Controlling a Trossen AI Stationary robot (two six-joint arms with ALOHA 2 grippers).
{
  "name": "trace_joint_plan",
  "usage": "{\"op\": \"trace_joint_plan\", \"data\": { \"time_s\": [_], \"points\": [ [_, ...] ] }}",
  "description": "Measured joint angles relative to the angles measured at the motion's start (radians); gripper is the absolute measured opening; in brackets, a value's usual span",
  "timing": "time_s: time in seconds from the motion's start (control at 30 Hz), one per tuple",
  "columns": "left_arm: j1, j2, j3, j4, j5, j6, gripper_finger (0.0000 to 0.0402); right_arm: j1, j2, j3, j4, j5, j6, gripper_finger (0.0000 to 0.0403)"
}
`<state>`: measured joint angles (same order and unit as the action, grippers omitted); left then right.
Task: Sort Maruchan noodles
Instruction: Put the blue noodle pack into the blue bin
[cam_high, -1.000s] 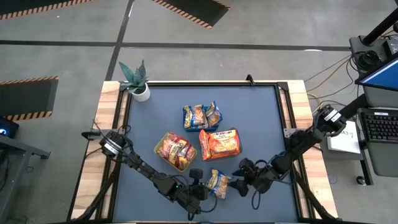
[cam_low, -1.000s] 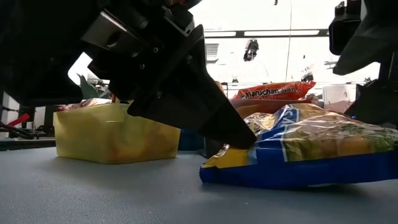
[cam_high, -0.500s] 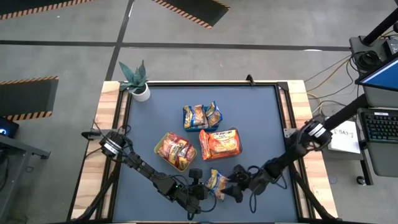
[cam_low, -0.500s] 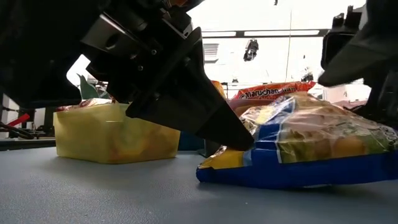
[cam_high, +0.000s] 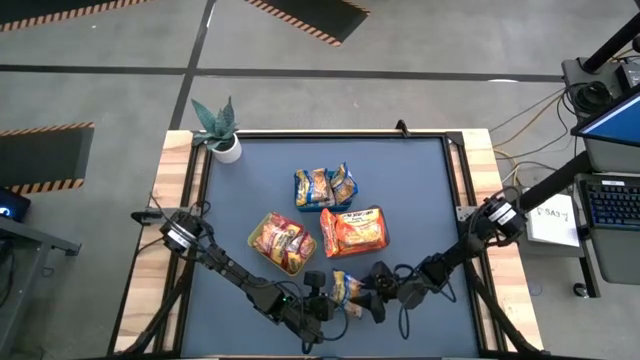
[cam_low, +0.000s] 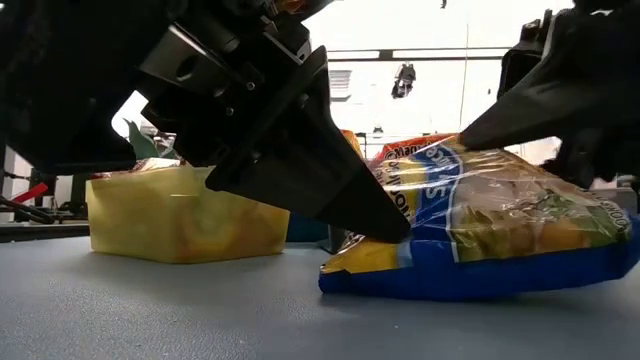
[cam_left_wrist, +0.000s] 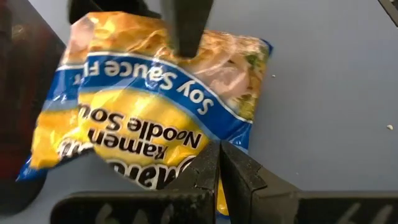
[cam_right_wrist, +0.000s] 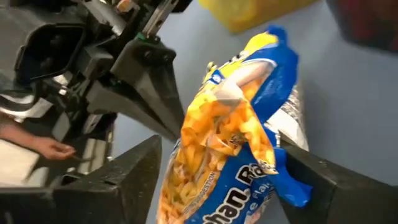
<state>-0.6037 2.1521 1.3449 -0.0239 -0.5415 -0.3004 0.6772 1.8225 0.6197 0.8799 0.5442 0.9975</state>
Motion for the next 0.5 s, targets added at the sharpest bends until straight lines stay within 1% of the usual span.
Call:
{"op": "trace_joint_plan", "data": {
  "time_s": [0.17, 0.33, 0.5],
  "points": [
    [0.000, 0.000, 0.000, 0.004, 0.000, 0.002, 0.0000, -0.007, 0.000, 0.000, 0.000, 0.009, -0.063, 0.0232],
    [0.001, 0.001, 0.000, 0.006, 0.000, 0.002, 0.0000, -0.014, 0.009, 0.002, -0.007, 0.009, -0.063, 0.0203],
    [0.002, 0.001, -0.001, 0.008, 0.001, 0.002, 0.0000, -0.015, 0.043, 0.030, -0.001, 0.022, -0.066, 0.0158]
  ]
}}
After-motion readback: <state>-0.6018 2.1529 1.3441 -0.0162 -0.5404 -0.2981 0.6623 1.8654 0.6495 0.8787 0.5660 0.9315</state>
